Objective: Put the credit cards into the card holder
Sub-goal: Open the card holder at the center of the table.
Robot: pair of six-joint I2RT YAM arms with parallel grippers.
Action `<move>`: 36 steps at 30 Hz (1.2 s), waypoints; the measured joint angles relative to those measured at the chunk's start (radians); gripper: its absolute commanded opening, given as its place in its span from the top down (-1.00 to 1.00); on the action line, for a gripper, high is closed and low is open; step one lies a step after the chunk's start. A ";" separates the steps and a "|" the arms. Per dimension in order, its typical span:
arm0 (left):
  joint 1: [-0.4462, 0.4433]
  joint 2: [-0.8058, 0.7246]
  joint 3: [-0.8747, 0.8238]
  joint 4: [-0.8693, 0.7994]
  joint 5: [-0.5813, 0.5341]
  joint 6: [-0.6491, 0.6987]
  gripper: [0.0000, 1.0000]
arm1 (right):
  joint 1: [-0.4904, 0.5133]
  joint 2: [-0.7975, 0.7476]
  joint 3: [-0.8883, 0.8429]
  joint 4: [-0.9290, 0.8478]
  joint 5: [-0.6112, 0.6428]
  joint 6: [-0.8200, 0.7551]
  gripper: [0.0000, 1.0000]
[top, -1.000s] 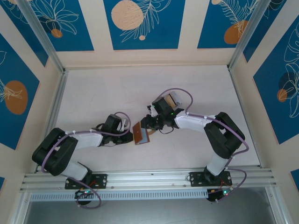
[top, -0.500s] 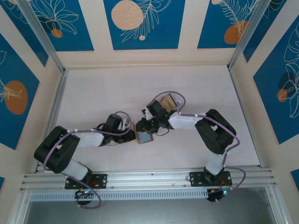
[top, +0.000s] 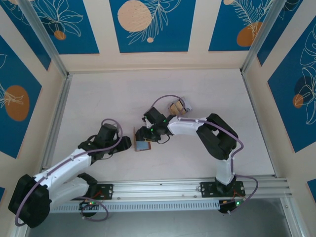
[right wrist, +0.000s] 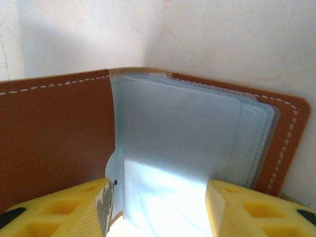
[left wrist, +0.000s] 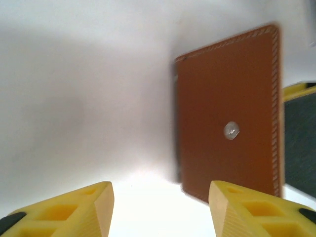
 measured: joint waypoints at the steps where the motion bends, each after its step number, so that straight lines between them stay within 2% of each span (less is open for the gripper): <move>1: 0.001 -0.014 0.000 -0.025 -0.002 0.001 -0.22 | 0.006 0.006 0.013 -0.010 0.010 -0.005 -0.20; 8: 0.002 -0.081 0.019 -0.093 0.002 0.018 -0.43 | 0.043 0.044 0.097 -0.083 0.076 -0.027 -0.34; 13: 0.002 -0.092 0.047 -0.108 0.003 0.023 -0.40 | 0.060 0.082 0.161 -0.137 0.112 -0.039 -0.36; 18: 0.002 -0.035 0.055 -0.111 -0.011 0.043 -0.05 | 0.066 0.118 0.220 -0.176 0.130 -0.042 -0.36; 24: 0.002 0.056 0.055 -0.105 -0.046 0.053 0.03 | 0.066 0.120 0.219 -0.176 0.126 -0.042 -0.34; 27: 0.002 0.077 0.055 -0.092 -0.056 0.053 0.16 | 0.062 0.121 0.217 -0.171 0.112 -0.042 -0.33; 32: 0.002 0.137 0.055 -0.056 -0.077 0.054 0.58 | 0.051 0.116 0.203 -0.151 0.077 -0.042 -0.30; 36: 0.003 0.175 0.047 -0.038 -0.091 0.061 0.80 | 0.049 0.107 0.191 -0.140 0.073 -0.050 -0.29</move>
